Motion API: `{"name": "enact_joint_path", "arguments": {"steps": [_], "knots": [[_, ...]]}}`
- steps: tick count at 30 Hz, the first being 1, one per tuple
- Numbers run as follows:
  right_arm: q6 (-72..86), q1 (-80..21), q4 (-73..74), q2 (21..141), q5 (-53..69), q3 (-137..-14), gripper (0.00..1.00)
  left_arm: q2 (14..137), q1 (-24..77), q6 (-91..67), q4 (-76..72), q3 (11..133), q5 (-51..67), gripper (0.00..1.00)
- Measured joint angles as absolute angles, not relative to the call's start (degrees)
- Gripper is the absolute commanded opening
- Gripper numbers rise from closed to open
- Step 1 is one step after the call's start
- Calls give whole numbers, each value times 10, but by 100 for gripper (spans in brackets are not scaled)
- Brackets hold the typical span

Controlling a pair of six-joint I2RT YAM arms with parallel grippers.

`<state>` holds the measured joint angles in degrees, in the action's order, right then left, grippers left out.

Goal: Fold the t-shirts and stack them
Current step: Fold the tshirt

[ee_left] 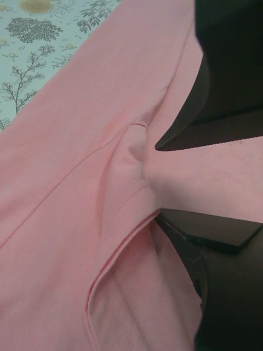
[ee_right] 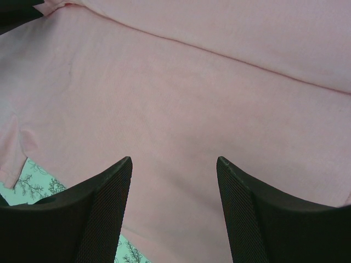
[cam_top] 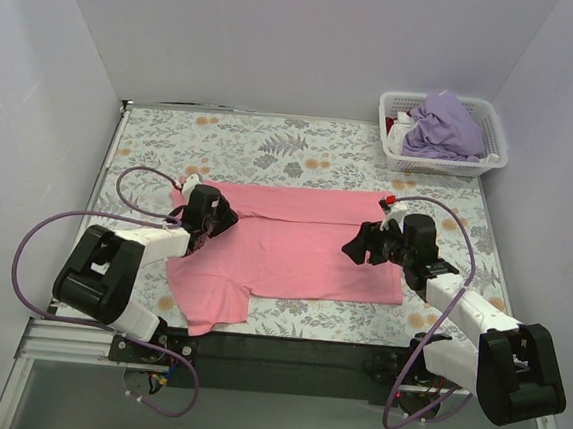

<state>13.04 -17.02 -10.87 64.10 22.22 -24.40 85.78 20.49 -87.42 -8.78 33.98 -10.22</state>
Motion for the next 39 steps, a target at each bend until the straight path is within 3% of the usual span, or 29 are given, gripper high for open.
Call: {"name": "enact_joint_path", "arguments": {"steps": [8,12,17,19,22,31,39], "knots": [[130,-170,-109,641,223,-244,69,854,226,-887,-90,348,-97,34],[129,-170,-109,641,223,-241,69,851,243,-892,-91,355,-96,26],[126,-170,-109,641,227,-241,69,851,250,-898,-91,359,-96,9],[125,-170,-109,641,227,-241,68,851,252,-899,-91,359,-96,8],[122,-170,-109,641,227,-237,68,851,255,-900,-89,359,-97,12],[118,-174,-111,643,238,-237,68,803,254,-909,-63,345,-168,40],[118,-177,-118,643,244,-234,68,836,237,-909,-65,340,-192,40]]}}
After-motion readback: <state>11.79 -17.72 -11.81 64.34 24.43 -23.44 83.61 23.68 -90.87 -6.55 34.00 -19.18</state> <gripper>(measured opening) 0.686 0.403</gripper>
